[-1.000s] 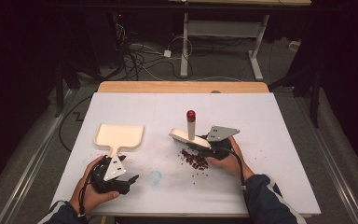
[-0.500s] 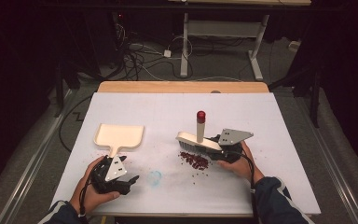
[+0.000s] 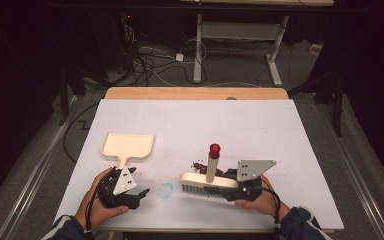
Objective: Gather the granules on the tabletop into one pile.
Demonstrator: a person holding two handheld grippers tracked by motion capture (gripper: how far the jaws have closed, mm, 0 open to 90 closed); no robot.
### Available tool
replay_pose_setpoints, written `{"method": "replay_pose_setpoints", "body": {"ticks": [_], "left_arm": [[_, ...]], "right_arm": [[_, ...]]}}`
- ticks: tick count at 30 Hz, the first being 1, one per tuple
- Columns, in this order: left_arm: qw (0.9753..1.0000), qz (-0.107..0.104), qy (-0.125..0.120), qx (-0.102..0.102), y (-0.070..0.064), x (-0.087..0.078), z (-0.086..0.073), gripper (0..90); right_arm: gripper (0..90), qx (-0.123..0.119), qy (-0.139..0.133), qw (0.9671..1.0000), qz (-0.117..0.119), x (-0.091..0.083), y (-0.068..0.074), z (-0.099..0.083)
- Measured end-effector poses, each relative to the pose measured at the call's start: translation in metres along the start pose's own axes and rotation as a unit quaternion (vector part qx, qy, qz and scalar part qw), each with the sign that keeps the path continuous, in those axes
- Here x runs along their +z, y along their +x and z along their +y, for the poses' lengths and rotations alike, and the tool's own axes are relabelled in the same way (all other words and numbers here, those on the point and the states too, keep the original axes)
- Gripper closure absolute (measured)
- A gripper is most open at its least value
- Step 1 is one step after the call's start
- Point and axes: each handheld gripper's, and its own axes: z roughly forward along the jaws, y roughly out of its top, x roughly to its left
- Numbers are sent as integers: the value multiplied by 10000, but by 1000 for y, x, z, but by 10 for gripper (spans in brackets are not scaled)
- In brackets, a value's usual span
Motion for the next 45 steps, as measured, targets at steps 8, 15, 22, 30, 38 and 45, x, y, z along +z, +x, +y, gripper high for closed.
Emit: {"method": "replay_pose_setpoints", "body": {"ticks": [8,15,22,30,38,45], "left_arm": [[10000,-44,-3,-3,1,2,0,209],[10000,-52,28,24,1,3,0,209],[10000,-59,36,19,0,4,1,209],[10000,-29,29,7,2,3,1,209],[10000,-19,10,12,2,1,1,209],[10000,-57,5,17,2,1,0,210]], "right_arm": [[674,286,162,9993,176,11,-16,-20],[675,246,104,9988,-419,5,-34,-21],[674,256,-149,9964,-789,-6,-39,-11],[674,367,-364,9845,-1674,-12,-27,7],[674,931,-515,9685,-2253,41,17,20],[674,1240,-434,9464,-2952,83,27,10]]}}
